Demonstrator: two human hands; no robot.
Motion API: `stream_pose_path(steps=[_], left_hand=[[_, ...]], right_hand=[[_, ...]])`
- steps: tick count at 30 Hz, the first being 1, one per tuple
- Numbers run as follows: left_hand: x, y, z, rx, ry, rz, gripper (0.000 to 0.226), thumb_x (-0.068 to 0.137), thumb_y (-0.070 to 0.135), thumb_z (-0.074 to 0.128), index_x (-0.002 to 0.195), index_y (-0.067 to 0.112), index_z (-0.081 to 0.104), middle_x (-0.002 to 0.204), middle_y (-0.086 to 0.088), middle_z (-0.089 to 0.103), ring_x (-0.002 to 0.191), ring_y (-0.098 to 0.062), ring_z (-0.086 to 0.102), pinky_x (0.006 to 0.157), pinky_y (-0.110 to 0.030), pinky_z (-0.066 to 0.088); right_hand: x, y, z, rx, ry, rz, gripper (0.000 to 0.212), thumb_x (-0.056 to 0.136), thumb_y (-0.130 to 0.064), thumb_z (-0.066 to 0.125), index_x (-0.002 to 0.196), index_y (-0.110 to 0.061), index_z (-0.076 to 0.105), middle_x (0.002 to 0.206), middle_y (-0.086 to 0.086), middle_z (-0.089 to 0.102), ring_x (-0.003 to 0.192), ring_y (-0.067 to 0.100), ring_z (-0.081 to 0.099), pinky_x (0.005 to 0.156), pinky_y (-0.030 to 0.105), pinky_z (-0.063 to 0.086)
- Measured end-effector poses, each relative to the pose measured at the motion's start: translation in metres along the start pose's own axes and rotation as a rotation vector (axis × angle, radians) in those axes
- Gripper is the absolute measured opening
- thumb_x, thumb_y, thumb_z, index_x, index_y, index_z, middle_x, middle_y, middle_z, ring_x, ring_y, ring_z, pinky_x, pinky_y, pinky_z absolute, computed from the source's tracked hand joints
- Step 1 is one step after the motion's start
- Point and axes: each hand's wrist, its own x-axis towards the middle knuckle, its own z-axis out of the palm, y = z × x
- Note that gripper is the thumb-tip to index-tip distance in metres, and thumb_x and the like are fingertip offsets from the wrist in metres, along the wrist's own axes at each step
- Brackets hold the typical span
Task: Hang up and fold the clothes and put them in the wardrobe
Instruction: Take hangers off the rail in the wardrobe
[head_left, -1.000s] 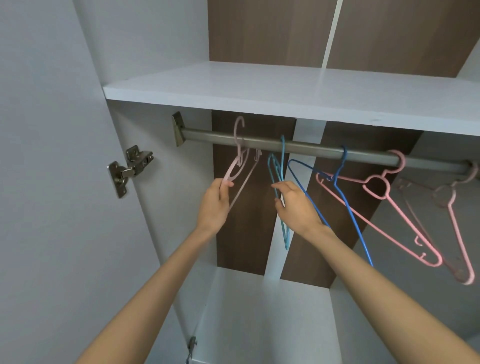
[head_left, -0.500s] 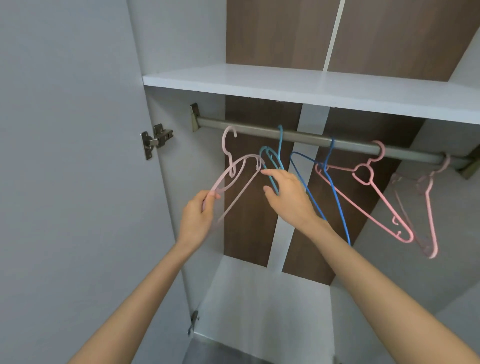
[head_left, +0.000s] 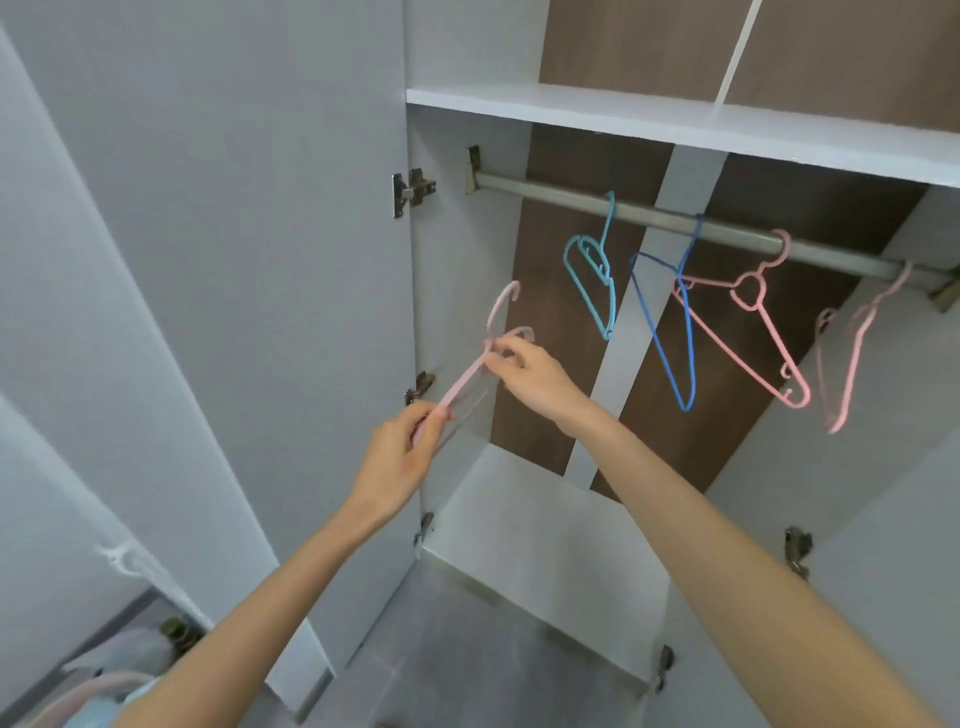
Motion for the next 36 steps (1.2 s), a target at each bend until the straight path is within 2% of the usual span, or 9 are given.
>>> stream_pose_path(steps=[3, 6, 11, 15, 18, 22, 26, 32, 36], left_hand=[[-0.03, -0.001, -0.01, 0.091, -0.112, -0.012, 0.023, 0.098, 0.036, 0.046, 0.093, 0.017, 0.058, 0.055, 0.008, 0.039, 0.05, -0.011, 0.037, 0.053, -0.044, 0.046], [-0.053, -0.006, -0.022, 0.152, -0.205, 0.013, 0.015, 0.098, 0.037, 0.048, 0.099, 0.024, 0.055, 0.064, 0.004, 0.051, 0.052, -0.016, 0.045, 0.06, -0.048, 0.051], [-0.086, -0.02, -0.051, 0.209, -0.349, 0.018, 0.029, 0.095, 0.043, 0.051, 0.117, 0.025, 0.052, 0.084, 0.003, 0.064, 0.052, -0.005, 0.052, 0.057, -0.026, 0.049], [-0.119, -0.036, -0.089, 0.221, -0.552, 0.052, 0.04, 0.095, 0.045, 0.048, 0.13, 0.028, 0.046, 0.092, 0.008, 0.065, 0.061, -0.002, 0.058, 0.059, -0.012, 0.045], [-0.145, -0.053, -0.124, 0.21, -0.634, 0.075, 0.039, 0.097, 0.045, 0.044, 0.131, 0.027, 0.051, 0.106, 0.006, 0.063, 0.088, -0.006, 0.06, 0.081, -0.02, 0.048], [-0.173, -0.076, -0.168, 0.412, -0.471, 0.112, 0.042, 0.099, 0.036, 0.046, 0.137, 0.019, 0.046, 0.136, -0.006, 0.047, 0.128, -0.023, 0.04, 0.108, -0.033, 0.031], [-0.187, -0.076, -0.194, 0.575, -0.358, 0.2, 0.054, 0.1, 0.031, 0.044, 0.149, 0.016, 0.026, 0.154, -0.012, 0.022, 0.141, -0.031, 0.018, 0.115, -0.038, 0.021], [-0.213, -0.08, -0.203, 0.94, -0.489, 0.326, 0.058, 0.099, 0.049, 0.026, 0.151, 0.038, 0.001, 0.161, -0.001, -0.008, 0.148, -0.029, -0.01, 0.117, -0.053, 0.006], [-0.237, -0.09, -0.208, 0.997, -0.541, 0.389, 0.047, 0.101, 0.045, 0.025, 0.147, 0.035, 0.029, 0.16, 0.003, 0.011, 0.149, -0.021, -0.002, 0.115, -0.056, 0.001]], right_hand=[[-0.019, -0.003, 0.021, 0.04, -0.005, 0.038, 0.028, 0.098, -0.029, 0.05, 0.122, -0.018, 0.061, 0.12, 0.006, 0.064, 0.118, 0.023, 0.056, 0.104, 0.036, 0.042], [-0.035, -0.006, 0.04, 0.08, 0.045, 0.054, 0.027, 0.098, -0.03, 0.051, 0.116, -0.015, 0.064, 0.113, 0.01, 0.068, 0.103, 0.026, 0.064, 0.099, 0.041, 0.048], [-0.064, -0.014, 0.078, 0.119, 0.141, 0.058, 0.018, 0.1, -0.024, 0.049, 0.104, -0.016, 0.065, 0.098, 0.003, 0.068, 0.069, 0.011, 0.065, 0.073, 0.02, 0.053], [-0.098, -0.028, 0.119, 0.165, 0.172, 0.087, 0.018, 0.101, -0.016, 0.046, 0.103, -0.01, 0.063, 0.102, 0.009, 0.067, 0.079, 0.017, 0.067, 0.077, 0.024, 0.056], [-0.129, -0.043, 0.145, 0.145, 0.129, 0.097, 0.021, 0.103, -0.013, 0.039, 0.104, -0.007, 0.059, 0.107, 0.013, 0.064, 0.088, 0.02, 0.065, 0.071, 0.018, 0.054], [-0.176, -0.059, 0.171, 0.039, -0.044, 0.085, 0.02, 0.104, -0.014, 0.035, 0.1, -0.009, 0.055, 0.105, 0.013, 0.062, 0.081, 0.016, 0.057, 0.075, 0.024, 0.053], [-0.221, -0.07, 0.19, -0.071, -0.213, 0.024, 0.022, 0.104, -0.014, 0.036, 0.1, -0.009, 0.057, 0.101, 0.004, 0.061, 0.091, 0.016, 0.057, 0.076, 0.017, 0.046], [-0.269, -0.081, 0.21, -0.157, -0.455, -0.003, 0.022, 0.103, -0.018, 0.04, 0.1, -0.01, 0.061, 0.106, 0.011, 0.062, 0.104, 0.026, 0.057, 0.103, 0.042, 0.042], [-0.296, -0.081, 0.223, -0.122, -0.474, 0.0, 0.022, 0.102, -0.022, 0.044, 0.1, -0.011, 0.063, 0.105, 0.007, 0.063, 0.103, 0.025, 0.058, 0.101, 0.042, 0.043]])
